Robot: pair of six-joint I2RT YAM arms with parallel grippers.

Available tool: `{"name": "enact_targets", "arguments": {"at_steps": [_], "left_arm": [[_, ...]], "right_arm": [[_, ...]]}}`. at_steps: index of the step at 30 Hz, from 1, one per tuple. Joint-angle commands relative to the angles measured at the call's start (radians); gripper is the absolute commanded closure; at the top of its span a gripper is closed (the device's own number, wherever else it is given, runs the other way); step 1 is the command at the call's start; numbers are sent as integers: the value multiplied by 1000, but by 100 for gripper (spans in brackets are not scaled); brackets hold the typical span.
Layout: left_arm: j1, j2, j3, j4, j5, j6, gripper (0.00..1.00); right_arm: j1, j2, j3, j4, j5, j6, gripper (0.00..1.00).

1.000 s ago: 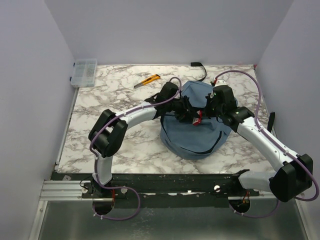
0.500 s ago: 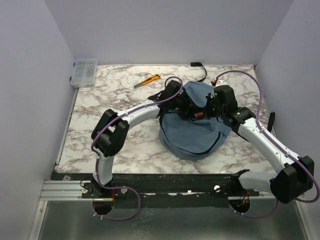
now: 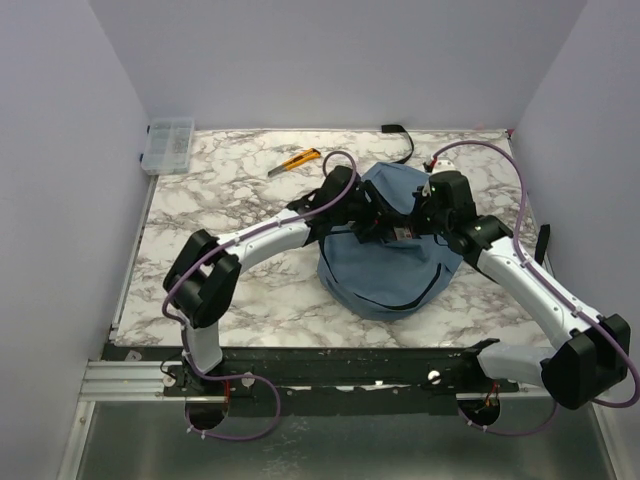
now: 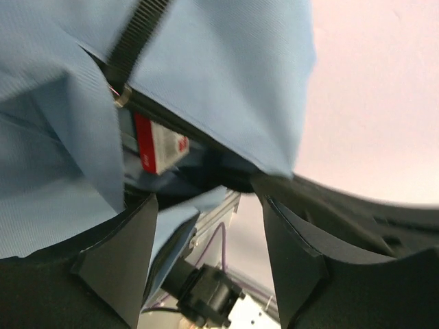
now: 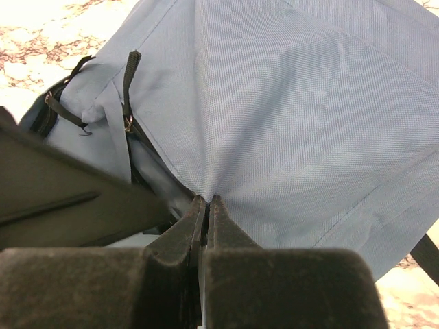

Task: Pack the student bag
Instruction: Place the stationery in the student bag.

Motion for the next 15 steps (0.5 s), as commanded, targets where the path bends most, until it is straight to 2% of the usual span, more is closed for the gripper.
{"name": "enact_targets", "arguments": {"at_steps": [1,4,5,8,9,12,15], "left_arm": [[3,-133,-62,89,133,158,35],[14,-229,-135,140,183,242,31],[22,-270,-156,143,194,277,29],[63,-354,-207,146,272,362,26],[87,-372,-221,146,306,386,25],[162,-428,-277,145,404,420,25],[221,-484,-330,113,451,480,20]], "right_arm": [[7,-44,-30,37,-20,0,99],[8,-65,-88,51,-38,24,99],[7,-75,-110,60,-55,28,95],[7,-86,-180,85,-101,45,68],[7,-82,-192,81,-106,50,62],[8,-56,-189,43,-119,50,49],[9,-56,-143,7,-142,63,44]]}}
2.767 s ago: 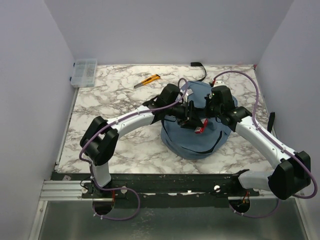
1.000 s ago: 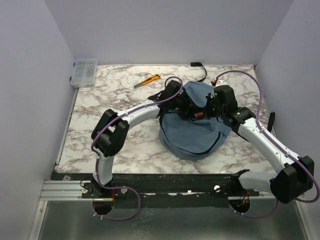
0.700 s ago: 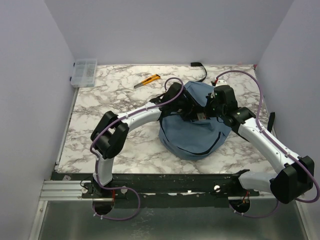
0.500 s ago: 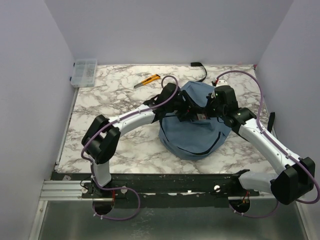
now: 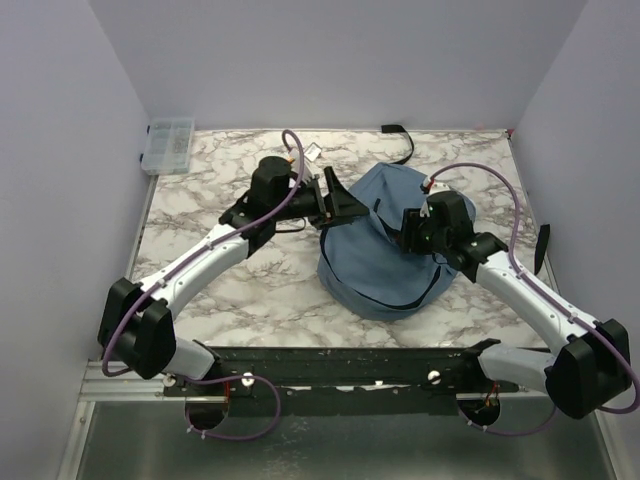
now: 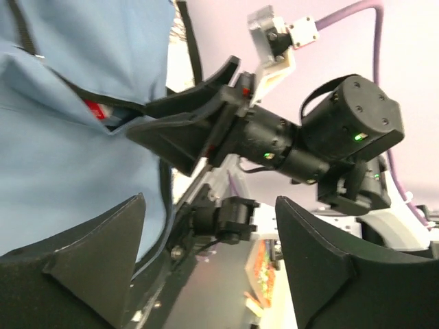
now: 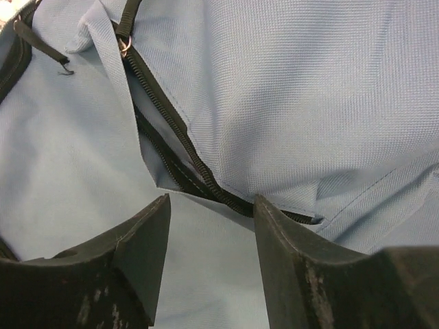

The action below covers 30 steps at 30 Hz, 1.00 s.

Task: Pack the student bag
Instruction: Place the stationery in the student bag, then zip the student bag at the center of the board.

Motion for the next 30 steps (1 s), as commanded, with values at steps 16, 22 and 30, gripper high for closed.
{"name": "enact_targets", "arguments": {"at_steps": [16,22,30], "left_arm": [[113,-244,-180,-278,63,412,20],[113,-272,-186,-289,78,423,20],[113,-268,-201,-282,105,417,21]], "right_arm": [[8,274,233,100,-4,421,50],[8,344,188,225,74,563,58],[8,425,202,324,138,622,64]]}}
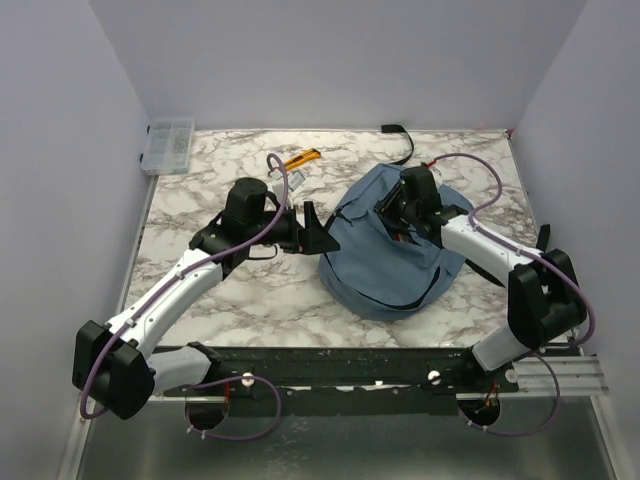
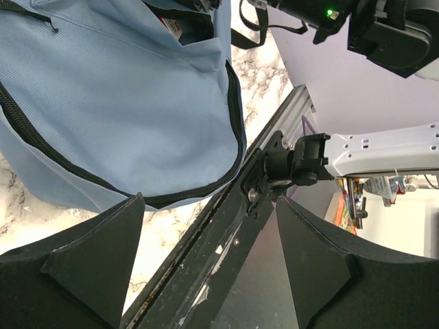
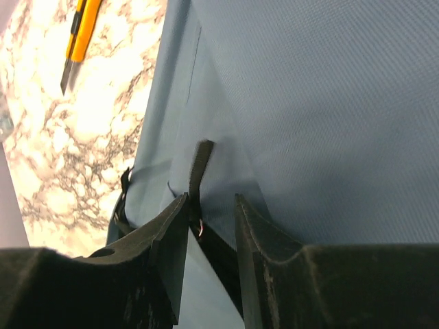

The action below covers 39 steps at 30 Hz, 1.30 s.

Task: Pack the student bag
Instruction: Zip the student bag at the center of the board.

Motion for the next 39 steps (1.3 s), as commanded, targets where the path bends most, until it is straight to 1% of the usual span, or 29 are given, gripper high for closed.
{"name": "enact_targets", "arguments": {"at_steps": [1,5,8,10,13,14,15,20,23,25,27,29,31,34,36,37,39], "left_arm": [[5,-7,-17,-8,42,15,21],[6,7,-14,-8,37,6,21],[6,26,-6,-13,17,7,21],[5,49,14,-27,13,4,21],[6,91,68,-66,-9,-2,20],[6,113,96,-82,-26,-3,20],[7,133,120,-103,-43,-8,20],[40,251,239,-135,-108,-42,17],[67,367,335,-174,-135,-30,16],[80,453,413,-205,-104,-29,16],[82,528,480,-221,-135,-8,16],[84,611,561,-245,-126,12,16],[84,681,616,-258,-113,18,17],[81,747,650,-256,-96,12,20],[79,773,658,-254,-120,20,22],[79,782,657,-255,-127,17,24],[79,800,658,-250,-126,12,32]], "right_arm": [[8,55,28,80,67,56,64],[8,102,64,75,54,60,64],[8,109,45,114,51,58,65],[8,110,33,139,34,57,71],[8,109,30,139,28,48,87],[8,102,28,139,25,36,95],[8,93,25,139,25,14,99],[8,23,-7,132,46,-70,99],[7,0,-13,121,36,-97,99],[8,-2,-1,113,14,-116,100],[8,-3,5,98,42,-86,99],[8,7,33,47,76,-45,100],[8,26,68,-14,103,-41,100],[9,43,120,-158,213,32,100],[9,35,125,-211,273,75,99],[9,25,121,-222,293,87,100],[9,5,104,-244,319,113,99]]}}
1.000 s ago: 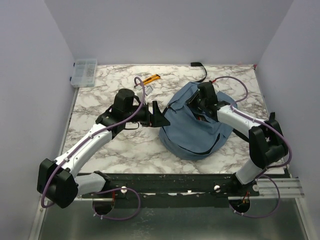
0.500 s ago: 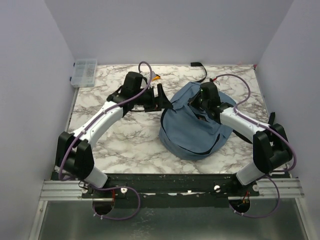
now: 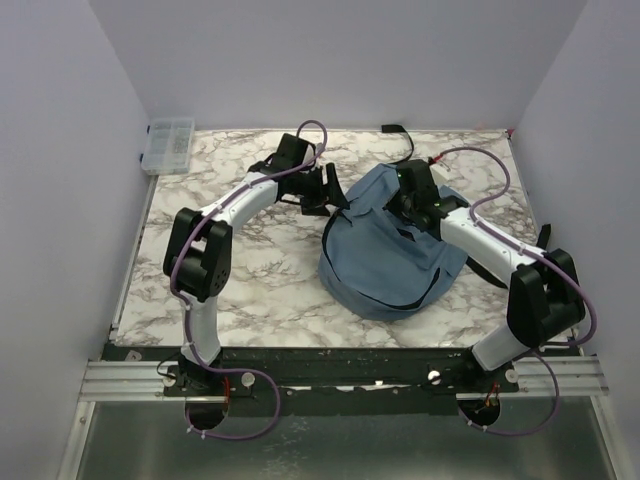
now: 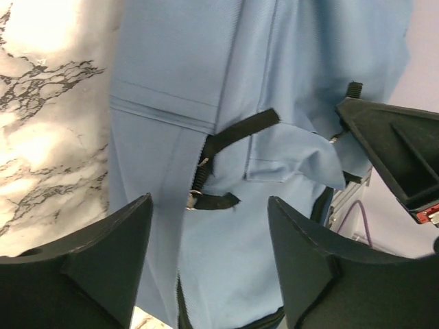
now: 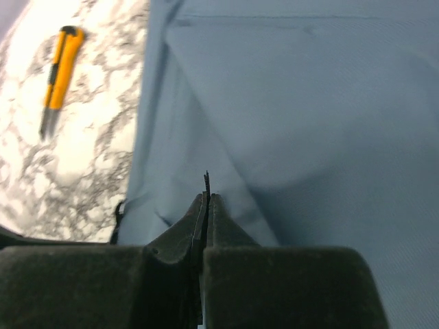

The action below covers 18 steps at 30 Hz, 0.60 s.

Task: Pack the student bag
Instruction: Zip the student bag at the center of the board.

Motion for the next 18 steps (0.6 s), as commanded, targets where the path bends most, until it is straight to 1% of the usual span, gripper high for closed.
{"name": "enact_targets", "arguments": {"at_steps": [1,2,6,9,10,11,14,18], "left_arm": [[-5,39,26,-9,-8,6,40],[-5,44,21,6,7,-6,48],[-5,56,-4,68,53,-42,73],[-2,50,-21,84,39,-46,90],[-1,45,-26,89,31,-48,98],[2,38,-34,93,19,-50,100],[17,12,-72,126,0,-73,100],[35,-32,-132,179,-15,-102,100]], "right_arm": [[1,-31,-5,-153,168,95,99],[1,-40,-12,-165,183,107,99],[1,-66,-10,-241,241,154,99],[1,-104,-9,-305,312,178,100],[2,-123,-15,-321,331,179,100],[1,-145,-25,-334,354,181,100],[1,-214,-66,-340,382,160,100],[1,-280,-125,-330,378,112,100]]}}
